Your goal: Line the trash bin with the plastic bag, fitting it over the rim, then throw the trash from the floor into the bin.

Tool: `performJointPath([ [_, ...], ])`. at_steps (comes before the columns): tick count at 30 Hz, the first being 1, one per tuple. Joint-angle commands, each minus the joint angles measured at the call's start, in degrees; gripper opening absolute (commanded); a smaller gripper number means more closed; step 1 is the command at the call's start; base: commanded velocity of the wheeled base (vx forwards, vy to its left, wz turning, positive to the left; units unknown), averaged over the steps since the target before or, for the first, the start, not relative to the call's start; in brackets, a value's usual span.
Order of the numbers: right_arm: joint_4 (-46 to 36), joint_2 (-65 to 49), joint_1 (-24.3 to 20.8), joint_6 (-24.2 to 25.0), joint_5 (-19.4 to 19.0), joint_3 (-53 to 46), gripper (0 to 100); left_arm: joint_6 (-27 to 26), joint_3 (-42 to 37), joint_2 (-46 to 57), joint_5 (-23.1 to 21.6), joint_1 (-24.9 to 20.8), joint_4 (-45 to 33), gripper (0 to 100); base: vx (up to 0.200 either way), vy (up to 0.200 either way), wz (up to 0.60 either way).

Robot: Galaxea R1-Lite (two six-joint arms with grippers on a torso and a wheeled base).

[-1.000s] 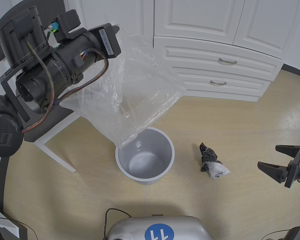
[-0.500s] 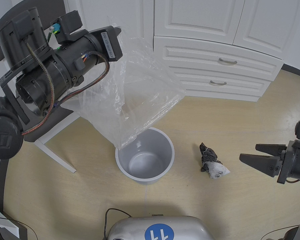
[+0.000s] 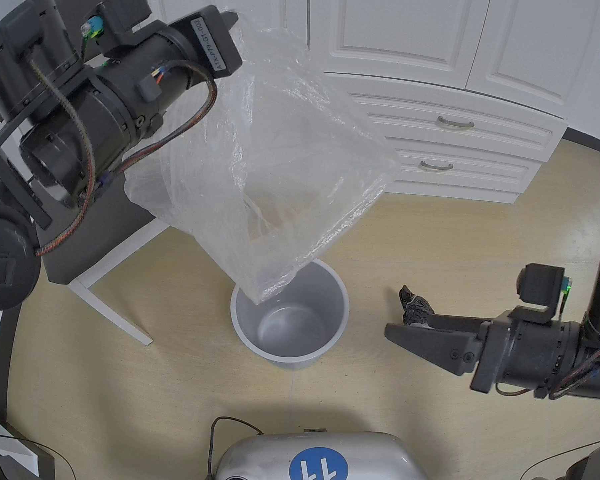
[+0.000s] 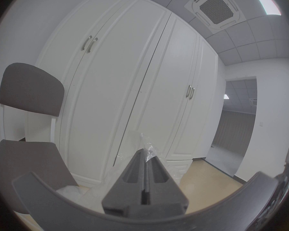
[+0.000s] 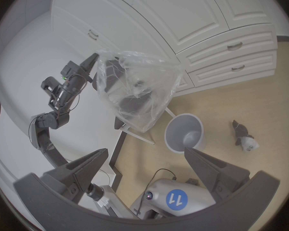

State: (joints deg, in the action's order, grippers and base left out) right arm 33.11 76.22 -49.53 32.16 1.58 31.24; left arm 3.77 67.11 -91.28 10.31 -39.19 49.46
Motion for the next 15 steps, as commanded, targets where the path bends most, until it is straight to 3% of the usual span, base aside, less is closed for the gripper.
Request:
performJointPath([
  [1, 3.80, 6.67, -0.83, 3.17, 0.35, -0.48, 100, 0.01, 0.57, 1.63, -0.03, -1.59, 0.82, 0, 0.000, 0.000, 0.00],
  [7, 9.34, 9.21, -0.83, 4.40, 3.25, -0.57, 100, 0.01, 0.30, 4.18, 0.06, -5.19, 0.46, 0, 0.000, 0.000, 0.00],
  [15, 16.99, 11.94, -0.83, 8.01, 4.30, -0.48, 100, 0.10, 0.22, 5.68, -0.03, -7.21, 0.64, 0, 0.000, 0.000, 0.00],
])
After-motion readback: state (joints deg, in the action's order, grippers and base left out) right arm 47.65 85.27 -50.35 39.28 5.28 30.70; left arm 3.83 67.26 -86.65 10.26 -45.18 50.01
